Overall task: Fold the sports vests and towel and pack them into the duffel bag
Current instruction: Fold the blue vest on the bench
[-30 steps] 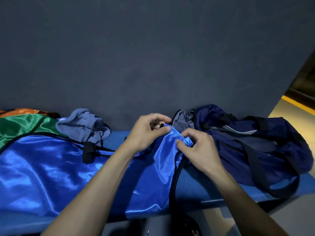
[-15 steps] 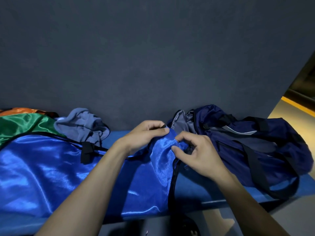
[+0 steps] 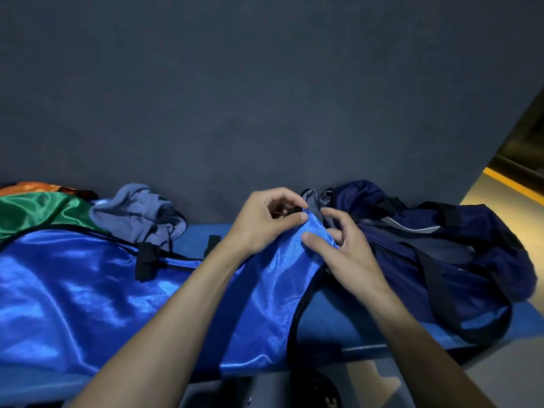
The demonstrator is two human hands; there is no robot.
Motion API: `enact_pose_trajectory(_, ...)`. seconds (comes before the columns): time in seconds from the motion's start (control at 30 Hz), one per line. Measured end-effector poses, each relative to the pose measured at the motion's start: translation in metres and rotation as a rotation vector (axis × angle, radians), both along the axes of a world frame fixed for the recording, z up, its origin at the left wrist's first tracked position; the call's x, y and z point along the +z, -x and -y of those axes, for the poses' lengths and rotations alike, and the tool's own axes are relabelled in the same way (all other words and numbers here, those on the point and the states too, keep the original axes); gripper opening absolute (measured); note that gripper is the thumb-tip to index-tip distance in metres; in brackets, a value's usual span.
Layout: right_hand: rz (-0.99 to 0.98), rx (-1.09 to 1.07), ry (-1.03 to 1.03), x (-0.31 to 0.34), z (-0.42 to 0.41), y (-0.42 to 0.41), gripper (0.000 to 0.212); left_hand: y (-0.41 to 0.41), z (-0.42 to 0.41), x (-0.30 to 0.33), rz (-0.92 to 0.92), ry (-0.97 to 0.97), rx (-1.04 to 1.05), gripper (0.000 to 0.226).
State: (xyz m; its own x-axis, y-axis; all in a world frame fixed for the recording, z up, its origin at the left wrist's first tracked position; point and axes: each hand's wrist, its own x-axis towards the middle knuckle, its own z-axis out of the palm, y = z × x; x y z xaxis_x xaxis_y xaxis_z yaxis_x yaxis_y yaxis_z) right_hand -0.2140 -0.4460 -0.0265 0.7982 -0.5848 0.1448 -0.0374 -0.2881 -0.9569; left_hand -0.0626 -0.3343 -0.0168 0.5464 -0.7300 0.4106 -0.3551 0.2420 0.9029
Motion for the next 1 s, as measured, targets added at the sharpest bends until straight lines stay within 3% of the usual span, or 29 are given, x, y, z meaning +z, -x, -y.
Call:
enact_pose_trajectory(0.03, -0.011, -0.046, 0.044, -0.002, 0.000, -0.003, 0.058, 0.001, 0.002, -0.001, 0.002, -0.009, 0.003, 0.011)
enact_pose_trajectory(0.13, 0.009, -0.090, 0.127, -0.004, 0.001, -0.010, 0.033, 0.001, 0.006, -0.008, 0.027, -0.014, 0.036, 0.013)
enact_pose_trajectory(0.23, 0.036, -0.077, 0.149, 0.000, 0.004, -0.012, 0.033, 0.001, 0.006, -0.012, 0.112, -0.066, 0.051, 0.026)
enact_pose_trajectory(0.37, 0.062, -0.044, 0.040, 0.005, 0.008, -0.010, 0.017, -0.002, 0.000, -0.023, 0.043, -0.278, -0.184, 0.034)
enact_pose_trajectory(0.43, 0.075, -0.080, -0.059, 0.004, 0.006, -0.011, 0.009, -0.001, 0.002, -0.028, 0.134, -0.277, -0.150, 0.029)
enact_pose_trajectory(0.57, 0.042, -0.164, -0.129, -0.001, 0.009, -0.014, 0.007, 0.002, 0.002, -0.031, 0.342, -0.243, 0.039, 0.024)
enact_pose_trajectory(0.63, 0.013, -0.238, -0.093, -0.002, 0.019, -0.013, 0.008, 0.002, -0.010, -0.035, 0.497, -0.290, 0.158, 0.029)
enact_pose_trajectory(0.73, -0.090, -0.335, 0.034, -0.006, 0.036, -0.008, 0.013, 0.001, -0.046, -0.043, 0.616, -0.317, 0.212, 0.014)
enact_pose_trajectory(0.9, -0.171, -0.368, 0.126, -0.011, 0.034, -0.011, 0.030, -0.010, -0.111, -0.078, 0.806, -0.764, 0.239, 0.009)
enact_pose_trajectory(1.0, -0.182, -0.397, 0.205, -0.016, 0.032, -0.014, 0.023, -0.013, -0.140, -0.095, 0.778, -0.806, 0.234, 0.028)
